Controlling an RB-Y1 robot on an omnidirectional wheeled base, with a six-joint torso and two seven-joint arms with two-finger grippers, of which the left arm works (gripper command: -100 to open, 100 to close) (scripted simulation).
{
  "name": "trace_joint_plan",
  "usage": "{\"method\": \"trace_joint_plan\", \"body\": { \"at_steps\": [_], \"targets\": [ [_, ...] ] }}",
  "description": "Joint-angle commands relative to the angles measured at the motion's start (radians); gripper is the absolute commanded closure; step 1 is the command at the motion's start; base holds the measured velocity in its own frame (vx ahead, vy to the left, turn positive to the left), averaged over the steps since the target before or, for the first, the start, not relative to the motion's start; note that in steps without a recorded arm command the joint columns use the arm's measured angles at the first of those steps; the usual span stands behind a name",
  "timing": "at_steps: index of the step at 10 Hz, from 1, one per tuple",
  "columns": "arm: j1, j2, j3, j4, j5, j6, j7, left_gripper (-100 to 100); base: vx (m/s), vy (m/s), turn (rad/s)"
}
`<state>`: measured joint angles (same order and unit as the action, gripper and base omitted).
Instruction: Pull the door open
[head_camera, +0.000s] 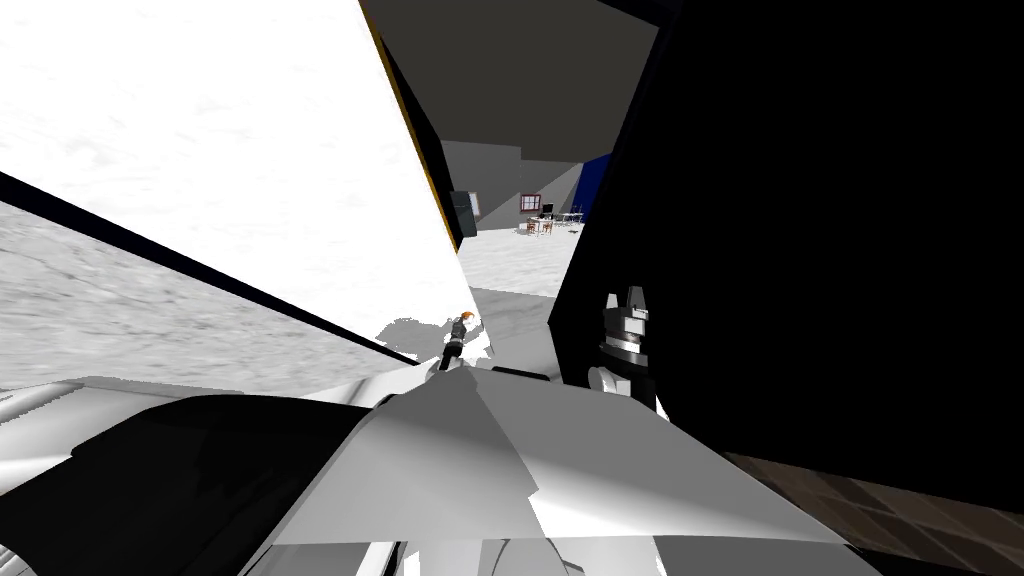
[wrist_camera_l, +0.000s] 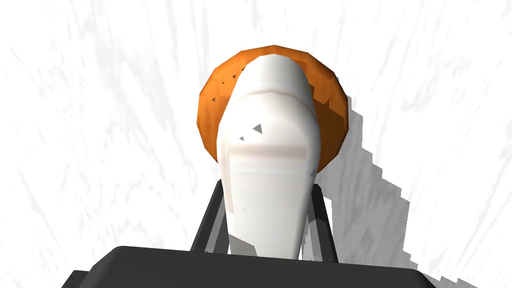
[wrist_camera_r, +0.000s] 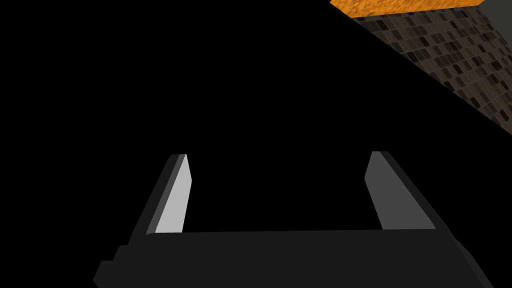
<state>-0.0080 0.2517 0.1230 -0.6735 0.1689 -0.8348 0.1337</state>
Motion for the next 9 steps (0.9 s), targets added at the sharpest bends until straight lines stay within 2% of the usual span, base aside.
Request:
{"method": "trace_joint_plan", "body": {
  "at_steps": [1, 2, 3, 6, 9],
  "targets": [
    [0.006, 0.017, -0.013, -0.003, -0.007, -0.004, 0.024, 100, -0.214, 0.041, -0.188],
    [0.01, 0.028, -0.024, -0.003, -0.012, -0.007, 0.041, 100, -0.236, 0.044, -0.191],
    [0.007, 0.02, -0.018, -0.003, -0.009, -0.003, 0.029, 100, -0.108, 0.016, -0.053],
    [0.028, 0.044, -0.039, 0.002, -0.018, -0.027, 0.066, 100, -0.166, 0.007, -0.124],
    [0.055, 0.081, -0.064, 0.007, -0.029, -0.063, 0.115, 100, -0.195, -0.007, -0.154]
  ]
}}
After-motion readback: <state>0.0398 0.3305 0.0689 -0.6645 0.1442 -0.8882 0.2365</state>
